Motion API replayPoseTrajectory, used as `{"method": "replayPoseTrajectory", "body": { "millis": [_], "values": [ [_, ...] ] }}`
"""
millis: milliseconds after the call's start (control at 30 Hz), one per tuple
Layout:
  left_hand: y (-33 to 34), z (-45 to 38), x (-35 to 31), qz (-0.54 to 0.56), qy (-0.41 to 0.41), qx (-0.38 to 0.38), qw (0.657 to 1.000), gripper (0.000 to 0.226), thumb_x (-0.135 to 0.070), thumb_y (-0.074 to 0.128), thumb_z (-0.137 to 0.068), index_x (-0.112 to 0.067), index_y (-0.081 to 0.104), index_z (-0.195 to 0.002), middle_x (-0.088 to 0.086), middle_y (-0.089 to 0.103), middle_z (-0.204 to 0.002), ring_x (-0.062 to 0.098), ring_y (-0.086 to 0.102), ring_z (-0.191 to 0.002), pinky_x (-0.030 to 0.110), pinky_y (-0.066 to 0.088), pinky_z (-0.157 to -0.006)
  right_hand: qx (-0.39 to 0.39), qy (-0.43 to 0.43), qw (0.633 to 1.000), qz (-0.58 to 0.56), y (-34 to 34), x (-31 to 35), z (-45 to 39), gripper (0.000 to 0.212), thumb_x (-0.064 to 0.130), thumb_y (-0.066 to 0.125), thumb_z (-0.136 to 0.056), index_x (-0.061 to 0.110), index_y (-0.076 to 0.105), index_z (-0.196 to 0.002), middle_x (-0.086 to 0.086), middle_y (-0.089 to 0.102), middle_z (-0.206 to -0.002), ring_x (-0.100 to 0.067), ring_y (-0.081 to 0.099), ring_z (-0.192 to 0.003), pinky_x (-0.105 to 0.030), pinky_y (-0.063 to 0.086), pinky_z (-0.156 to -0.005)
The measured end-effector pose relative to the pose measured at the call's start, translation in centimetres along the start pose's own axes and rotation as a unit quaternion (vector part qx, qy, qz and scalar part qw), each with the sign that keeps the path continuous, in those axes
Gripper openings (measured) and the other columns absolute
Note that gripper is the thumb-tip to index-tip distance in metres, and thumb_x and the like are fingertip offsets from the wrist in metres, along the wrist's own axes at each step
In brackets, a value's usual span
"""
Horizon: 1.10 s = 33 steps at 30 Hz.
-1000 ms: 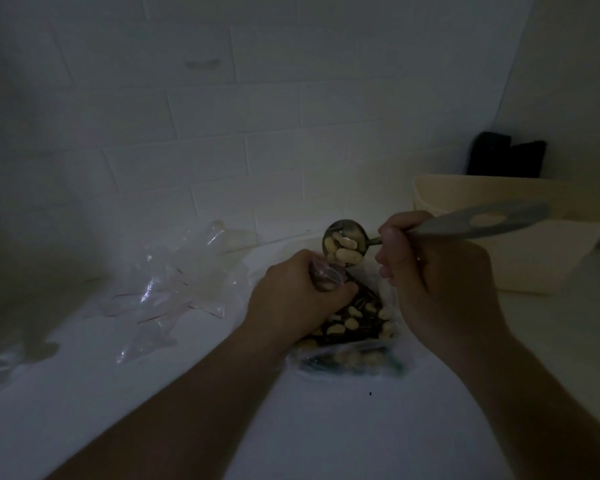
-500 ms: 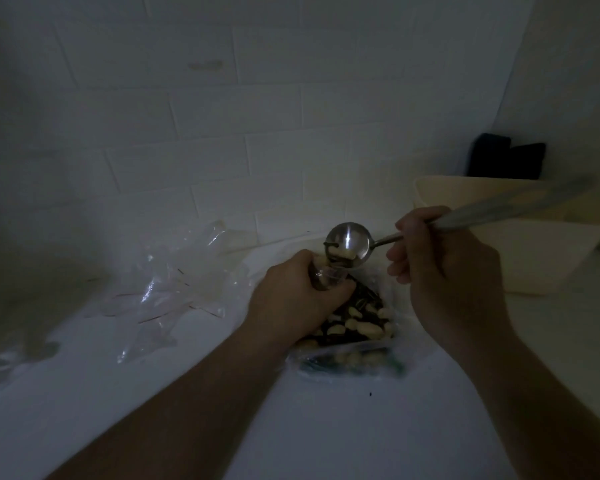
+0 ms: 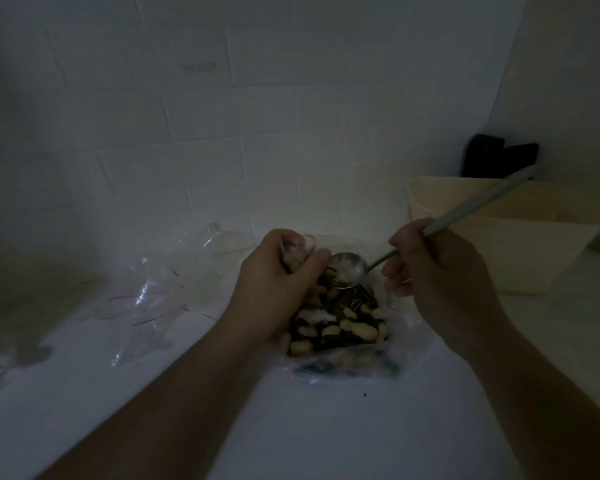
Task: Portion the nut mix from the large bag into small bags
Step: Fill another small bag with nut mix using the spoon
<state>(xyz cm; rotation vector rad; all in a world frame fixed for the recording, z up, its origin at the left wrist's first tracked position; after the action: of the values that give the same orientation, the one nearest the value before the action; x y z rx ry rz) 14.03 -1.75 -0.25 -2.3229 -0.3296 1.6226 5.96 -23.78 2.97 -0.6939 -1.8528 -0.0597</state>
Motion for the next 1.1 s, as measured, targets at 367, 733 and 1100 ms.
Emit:
{"method": "replayPoseTrajectory", "body": {
  "millis": [367,733,1100],
  "values": [
    [1.5,0.3,-0.1,0.252,-0.097,0.091,0.958,0.020,0.000,0.043,-0.098,-0.009,0.058,-0.089,0.007,0.056,-0.073,0.021,0.060,-0.063,0.021,0.054,-0.053,-0.140,0.119,0.977,-0.105,-6.1,-3.8,-2.3,0.021,0.021,0.071,-0.092,0.018,0.068,-0.072,0.001,0.050,-0.054,-0.014,0.044,-0.047,-0.027,0.035,-0.052],
    [2.3,-0.1,0.7,0.149,-0.030,0.125,0.980,0.033,-0.008,0.081,-0.089,-0.012,0.070,-0.120,0.003,0.080,-0.108,0.022,0.077,-0.103,0.047,0.060,-0.097,0.045,0.085,0.933,0.347,-4.7,-4.4,-2.0,0.017,0.034,0.075,-0.083,0.028,0.073,-0.067,0.009,0.069,-0.072,-0.010,0.062,-0.071,-0.029,0.044,-0.062],
    [2.5,-0.1,0.1,0.207,-0.007,0.131,0.969,0.046,-0.010,0.088,-0.076,0.008,0.058,-0.105,0.024,0.076,-0.100,0.042,0.075,-0.098,0.051,0.059,-0.090,0.110,-0.050,0.991,0.057,5.6,-0.1,1.0,0.036,0.048,0.074,-0.088,0.039,0.068,-0.123,0.023,0.066,-0.111,0.006,0.064,-0.095,-0.014,0.050,-0.075]
  ]
}}
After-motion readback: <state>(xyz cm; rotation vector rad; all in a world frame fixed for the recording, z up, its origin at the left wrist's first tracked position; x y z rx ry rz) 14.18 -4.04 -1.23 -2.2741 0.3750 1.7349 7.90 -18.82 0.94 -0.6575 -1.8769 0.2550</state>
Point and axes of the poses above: each hand's wrist, its own z-axis away from the middle knuckle, its own y-axis out of the palm, x = y × z, the point moved 9 cm from there along -z, towards the middle knuckle
